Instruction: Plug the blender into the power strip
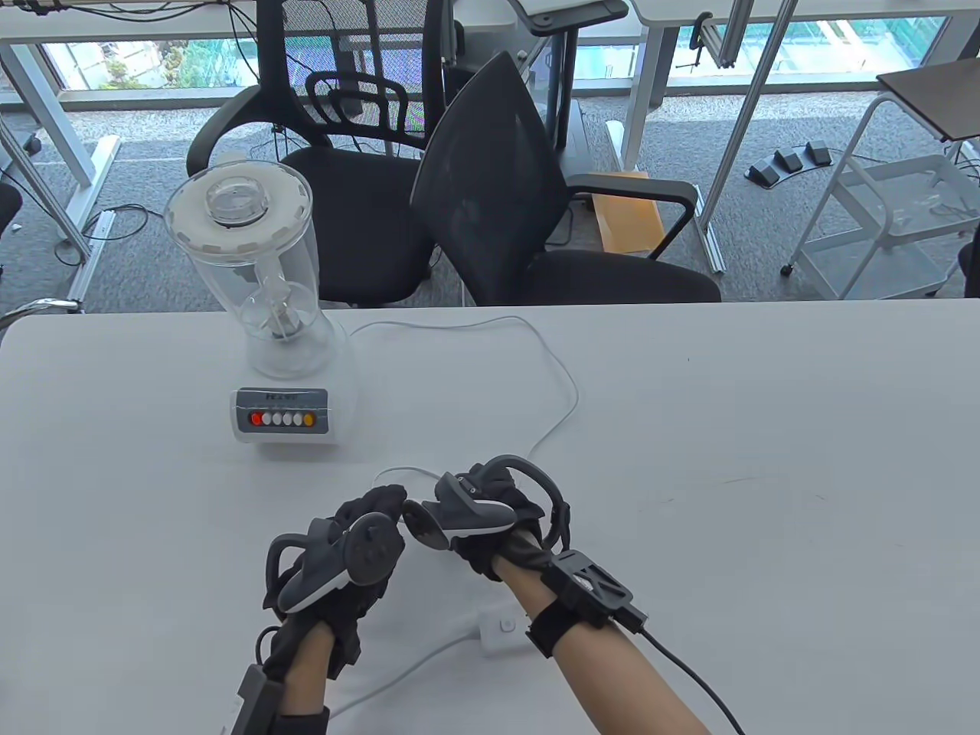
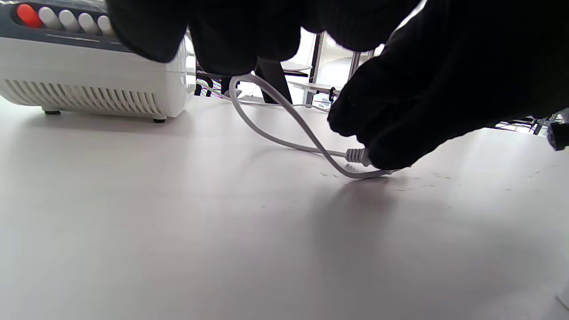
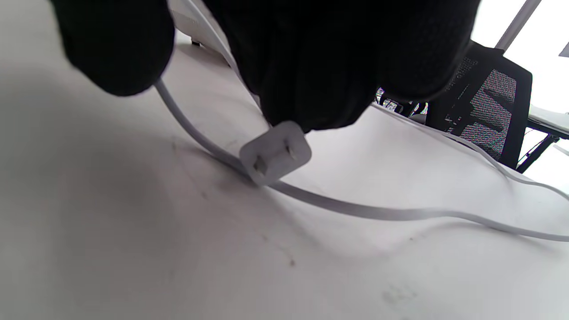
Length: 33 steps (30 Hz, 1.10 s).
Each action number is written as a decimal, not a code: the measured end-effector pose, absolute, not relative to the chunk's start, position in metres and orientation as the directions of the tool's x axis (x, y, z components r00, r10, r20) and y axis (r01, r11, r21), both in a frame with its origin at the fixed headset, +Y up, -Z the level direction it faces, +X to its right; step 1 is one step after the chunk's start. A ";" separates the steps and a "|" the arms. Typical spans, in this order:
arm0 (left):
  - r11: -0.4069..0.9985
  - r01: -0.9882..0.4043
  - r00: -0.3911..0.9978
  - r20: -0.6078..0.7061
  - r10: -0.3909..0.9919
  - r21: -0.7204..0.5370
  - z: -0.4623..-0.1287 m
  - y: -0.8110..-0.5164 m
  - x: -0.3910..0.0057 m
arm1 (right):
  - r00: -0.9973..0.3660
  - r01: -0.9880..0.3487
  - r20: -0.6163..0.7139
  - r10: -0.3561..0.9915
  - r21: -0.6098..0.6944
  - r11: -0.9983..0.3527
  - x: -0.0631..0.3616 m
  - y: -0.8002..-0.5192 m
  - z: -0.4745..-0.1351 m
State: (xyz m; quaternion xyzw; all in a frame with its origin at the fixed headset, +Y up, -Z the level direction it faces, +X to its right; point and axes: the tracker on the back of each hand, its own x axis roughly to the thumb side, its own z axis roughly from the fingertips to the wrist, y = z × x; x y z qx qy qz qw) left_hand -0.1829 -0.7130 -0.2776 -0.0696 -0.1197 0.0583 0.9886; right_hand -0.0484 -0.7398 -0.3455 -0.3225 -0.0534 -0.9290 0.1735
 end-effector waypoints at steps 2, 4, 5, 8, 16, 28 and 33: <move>0.982 -0.105 0.964 0.228 0.139 -0.154 -0.278 -0.713 -0.183 | -0.728 0.370 0.606 -0.320 -0.045 -0.928 -0.052 -0.742 -0.346; 0.983 -0.102 0.963 0.231 0.136 -0.153 -0.278 -0.713 -0.182 | -0.716 0.400 0.600 -0.356 -0.065 -0.914 -0.053 -0.744 -0.347; 0.983 -0.101 0.963 0.231 0.135 -0.153 -0.278 -0.713 -0.182 | -0.716 0.413 0.592 -0.370 -0.067 -0.908 -0.053 -0.746 -0.348; 0.982 -0.110 0.962 0.231 0.144 -0.152 -0.278 -0.713 -0.183 | -0.739 0.421 0.563 -0.371 -0.044 -0.906 -0.050 -0.750 -0.352; 0.982 -0.110 0.962 0.231 0.145 -0.155 -0.278 -0.714 -0.183 | -0.775 0.440 0.507 -0.378 0.004 -0.898 -0.044 -0.760 -0.362; 0.981 -0.095 0.964 0.231 0.134 -0.169 -0.279 -0.716 -0.181 | -0.825 0.390 0.448 -0.344 0.011 -0.921 -0.034 -0.760 -0.369; 0.982 -0.091 0.964 0.231 0.128 -0.168 -0.279 -0.716 -0.181 | -0.793 0.447 0.473 -0.383 0.025 -0.894 -0.037 -0.763 -0.363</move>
